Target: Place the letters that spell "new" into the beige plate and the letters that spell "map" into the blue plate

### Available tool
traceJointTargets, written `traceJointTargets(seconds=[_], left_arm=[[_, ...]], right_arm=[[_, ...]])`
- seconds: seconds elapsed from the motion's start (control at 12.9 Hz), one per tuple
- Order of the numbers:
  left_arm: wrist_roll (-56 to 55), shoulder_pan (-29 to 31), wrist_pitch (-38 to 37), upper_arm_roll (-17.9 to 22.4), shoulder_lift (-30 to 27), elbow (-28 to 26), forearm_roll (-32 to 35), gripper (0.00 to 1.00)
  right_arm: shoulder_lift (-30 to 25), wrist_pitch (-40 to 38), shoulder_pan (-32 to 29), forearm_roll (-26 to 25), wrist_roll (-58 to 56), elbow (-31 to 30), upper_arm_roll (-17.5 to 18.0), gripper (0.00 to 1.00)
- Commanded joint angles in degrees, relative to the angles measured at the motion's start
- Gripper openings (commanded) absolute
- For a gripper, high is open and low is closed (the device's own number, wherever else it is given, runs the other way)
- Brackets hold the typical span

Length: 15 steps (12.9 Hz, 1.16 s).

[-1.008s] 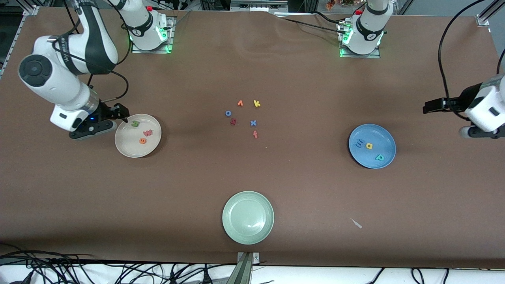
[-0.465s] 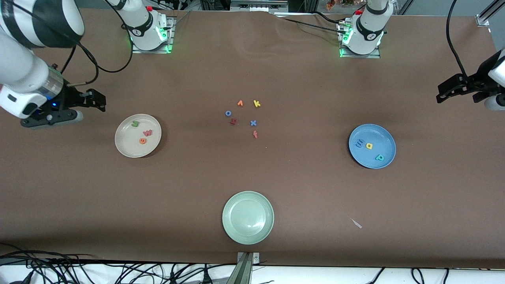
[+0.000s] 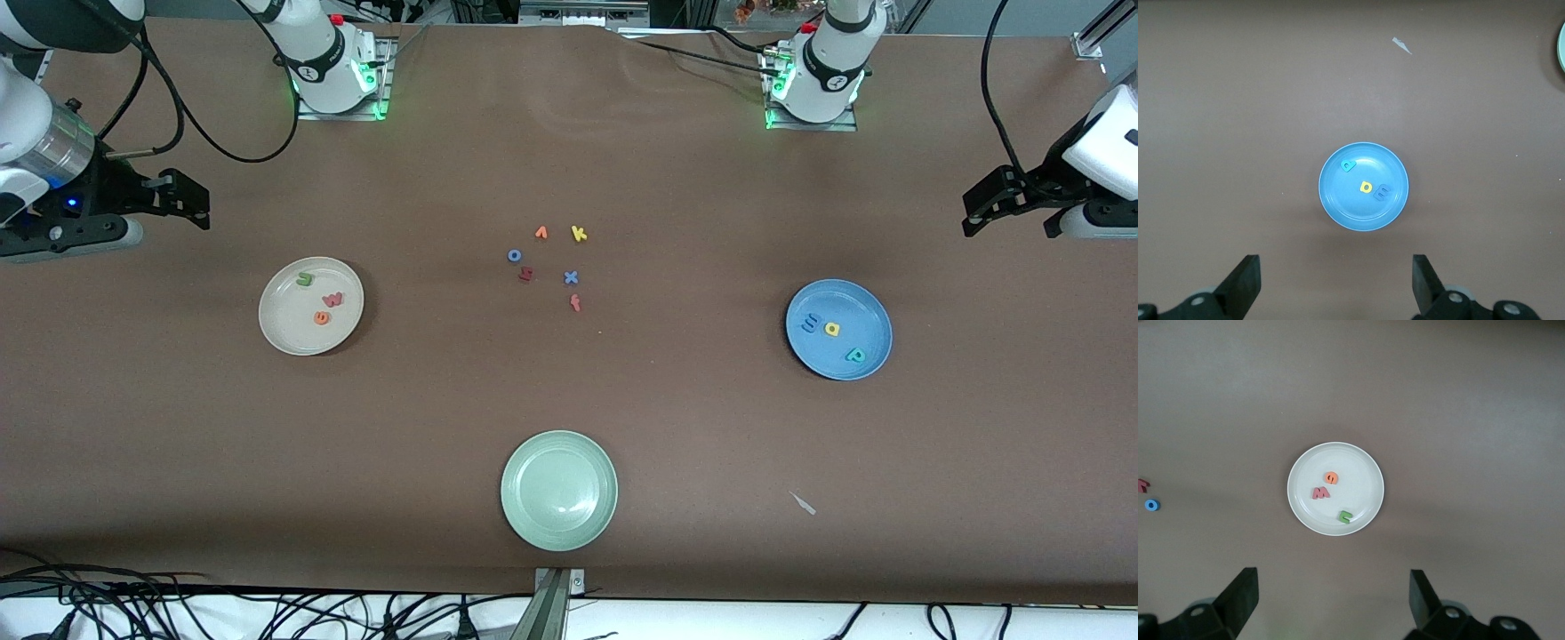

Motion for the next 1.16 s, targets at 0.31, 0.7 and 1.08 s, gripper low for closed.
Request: traceJointTargets(seconds=[0.31,0.7,1.08], left_arm=[[0.15,0.24,0.15,0.76,-0.65,-1.21,-4.18,1.0],[0.24,0.24,-0.63,0.94,-0.56,-0.33,-3.56,1.0],[0.24,0.24,-2.04,0.77,-0.64,-0.25,-3.47,1.0]], right_arm=[[0.19,-1.81,-0.52,0.33,0.26,2.88,-0.09,1.0],[0.71,-1.9,-0.26,-0.19,0.52,4.02,-0.71,1.0],[1.15,-1.9,-0.61,-0.37,0.87,6.04,-0.88,1.0]])
